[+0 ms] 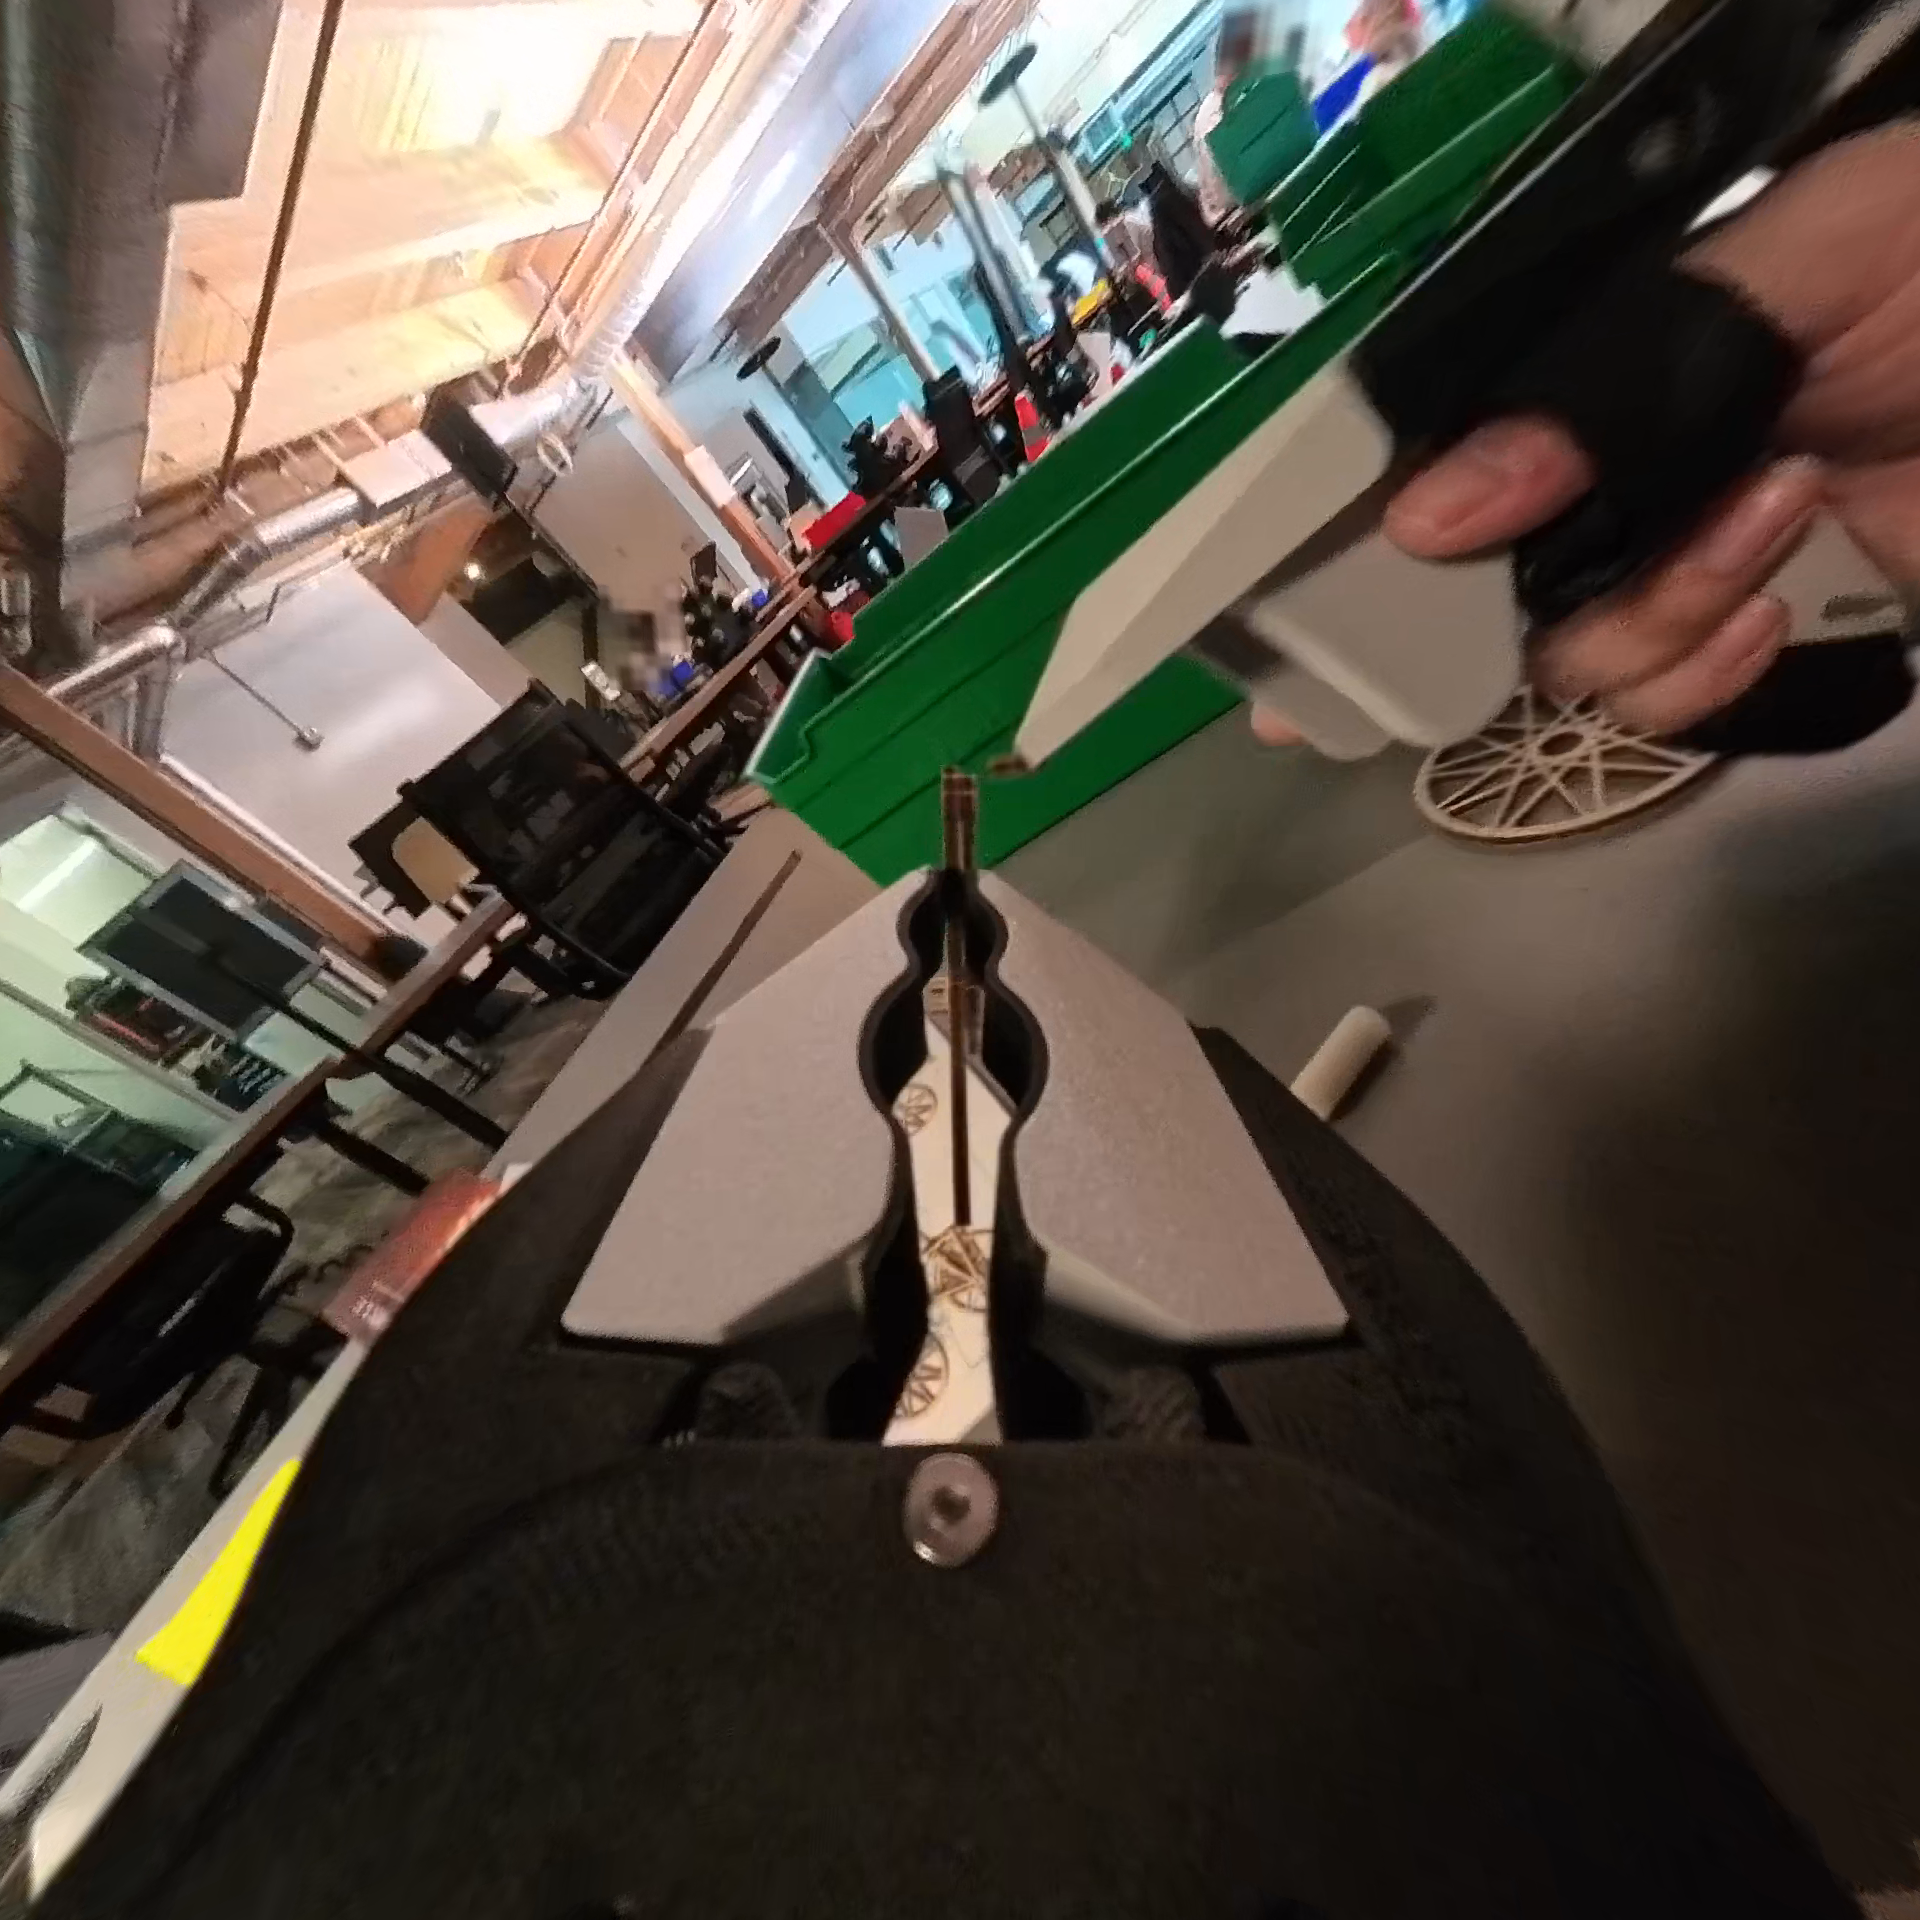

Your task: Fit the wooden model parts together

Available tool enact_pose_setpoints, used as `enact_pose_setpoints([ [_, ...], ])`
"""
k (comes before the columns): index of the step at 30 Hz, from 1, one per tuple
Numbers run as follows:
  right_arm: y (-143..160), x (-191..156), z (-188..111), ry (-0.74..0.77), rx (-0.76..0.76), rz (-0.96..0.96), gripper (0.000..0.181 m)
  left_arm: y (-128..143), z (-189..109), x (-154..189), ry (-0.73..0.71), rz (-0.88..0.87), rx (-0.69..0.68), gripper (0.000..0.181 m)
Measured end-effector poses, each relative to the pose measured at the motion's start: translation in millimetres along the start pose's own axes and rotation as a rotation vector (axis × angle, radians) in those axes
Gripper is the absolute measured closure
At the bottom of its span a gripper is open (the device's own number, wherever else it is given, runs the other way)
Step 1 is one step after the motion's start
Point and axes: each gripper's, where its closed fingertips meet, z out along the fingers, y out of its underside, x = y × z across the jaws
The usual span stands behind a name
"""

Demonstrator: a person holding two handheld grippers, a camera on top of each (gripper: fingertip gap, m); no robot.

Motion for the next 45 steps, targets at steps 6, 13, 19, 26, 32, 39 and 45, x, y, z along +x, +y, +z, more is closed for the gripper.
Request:
enact_pose_setpoints([
  [6,44.8,17.3,-27.1,0.119,-0.521,-0.643,0.181,6.4,1.2,-2.3,0.002,-0.028,-0.029,0.18],
  [13,86.6,29.0,-30.6,-0.003,-1.001,-1.449,0.181,11.4,2.6,4.5,0.042,-0.045,-0.056,0.18],
  [19,85.3,15.0,-21.4,-0.206,-1.045,-1.928,0.181,12.6,2.2,0.2,0.038,-0.098,-0.05,0.18],
  [26,89.1,16.5,-23.8,-0.462,-1.146,-2.173,0.181,13.9,0.8,-6.3,0.032,-0.178,-0.04,0.18],
  [32,91.9,16.9,-21.9,-0.528,-1.154,-2.21,0.181,14.7,0.6,-7.6,0.035,-0.204,-0.039,0.18],
  [39,97.9,16.8,-21.8,-0.564,-1.173,-2.206,0.181,14.1,0.3,-6.9,0.04,-0.209,-0.035,0.18],
  [45,98.9,15.8,-22.4,-0.576,-1.173,-2.214,0.181,14.1,0.3,-6.5,0.045,-0.215,-0.035,0.18],
])
